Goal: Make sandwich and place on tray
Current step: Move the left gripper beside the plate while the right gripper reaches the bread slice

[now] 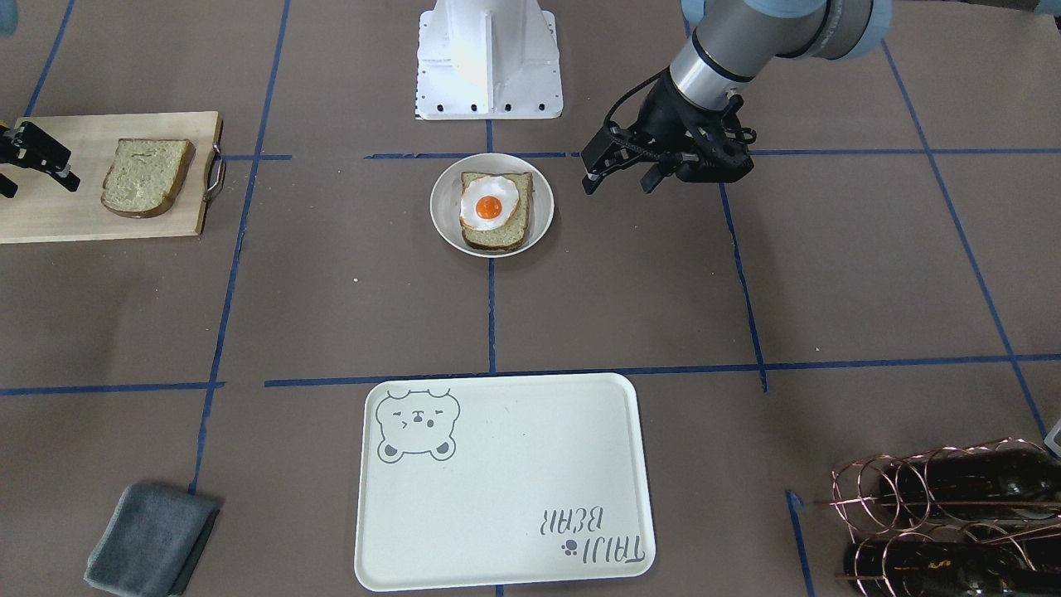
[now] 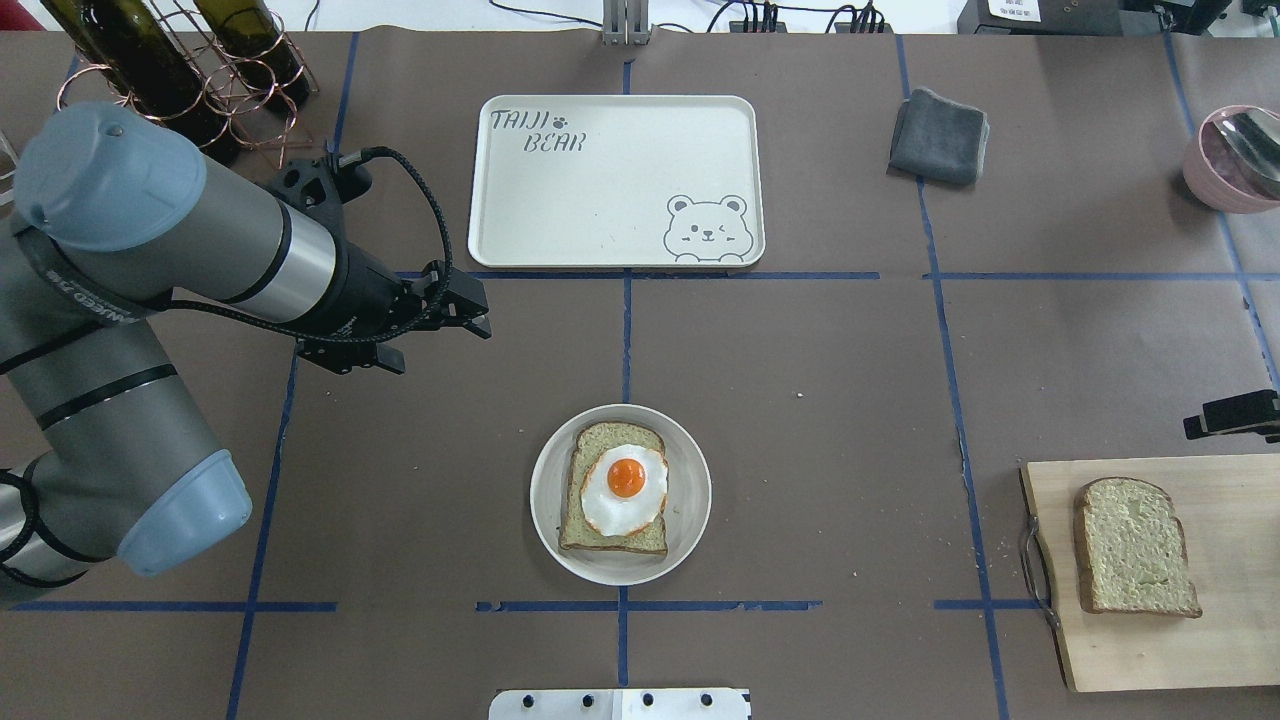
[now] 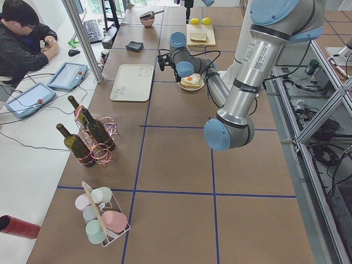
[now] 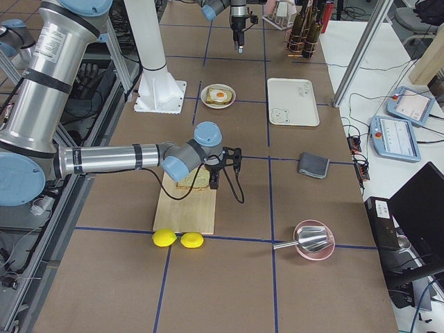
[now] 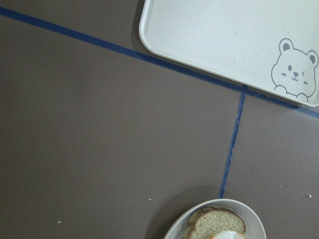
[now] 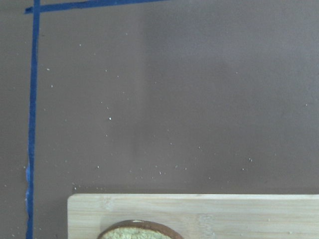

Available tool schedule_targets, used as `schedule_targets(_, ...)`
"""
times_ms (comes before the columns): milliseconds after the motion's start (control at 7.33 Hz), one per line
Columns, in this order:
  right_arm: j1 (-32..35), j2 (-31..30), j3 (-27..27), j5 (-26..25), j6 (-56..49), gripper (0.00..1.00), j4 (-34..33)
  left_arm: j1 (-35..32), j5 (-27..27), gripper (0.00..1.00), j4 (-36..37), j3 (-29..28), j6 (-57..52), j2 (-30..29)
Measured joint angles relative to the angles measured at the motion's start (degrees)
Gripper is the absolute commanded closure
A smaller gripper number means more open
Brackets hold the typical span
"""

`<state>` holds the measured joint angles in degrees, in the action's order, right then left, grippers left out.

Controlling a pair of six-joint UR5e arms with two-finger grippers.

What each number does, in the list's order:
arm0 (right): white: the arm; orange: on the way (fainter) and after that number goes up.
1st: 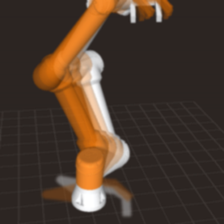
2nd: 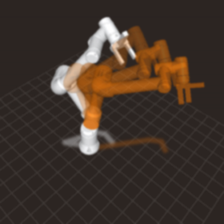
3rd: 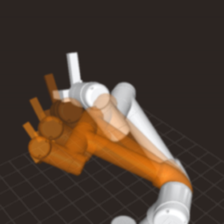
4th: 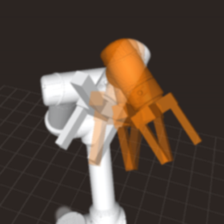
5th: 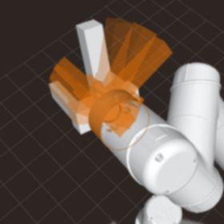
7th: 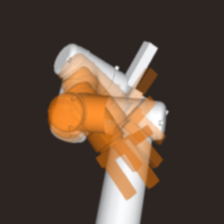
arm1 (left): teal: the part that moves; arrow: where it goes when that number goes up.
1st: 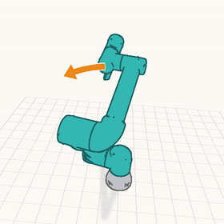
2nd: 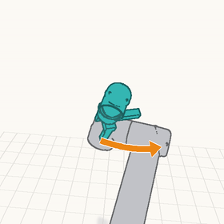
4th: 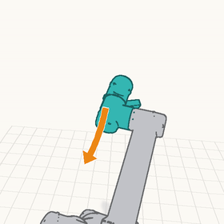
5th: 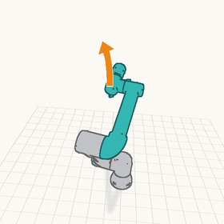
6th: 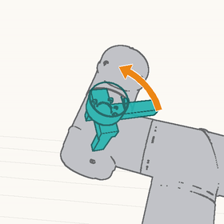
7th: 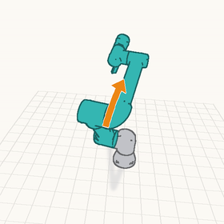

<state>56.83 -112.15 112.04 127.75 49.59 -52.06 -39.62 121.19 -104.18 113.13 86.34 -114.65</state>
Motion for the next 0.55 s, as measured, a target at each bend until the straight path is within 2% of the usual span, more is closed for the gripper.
schedule_targets(273,-10.4,-3.2,-0.1,-8.3,9.1,0.04,7.1,0.9,-0.2,0.00,0.0,0.0,1.3,-0.5)
schedule_targets(409,-13.8,-5.2,-0.2,-10.7,11.6,0.15,10.3,1.3,-0.6,0.00,0.0,-0.1,1.5,-0.8)
schedule_targets(545,-15.9,-6.8,-0.3,-11.8,12.7,0.17,12.2,1.6,-1.1,0.00,0.0,-0.2,1.6,-1.0)
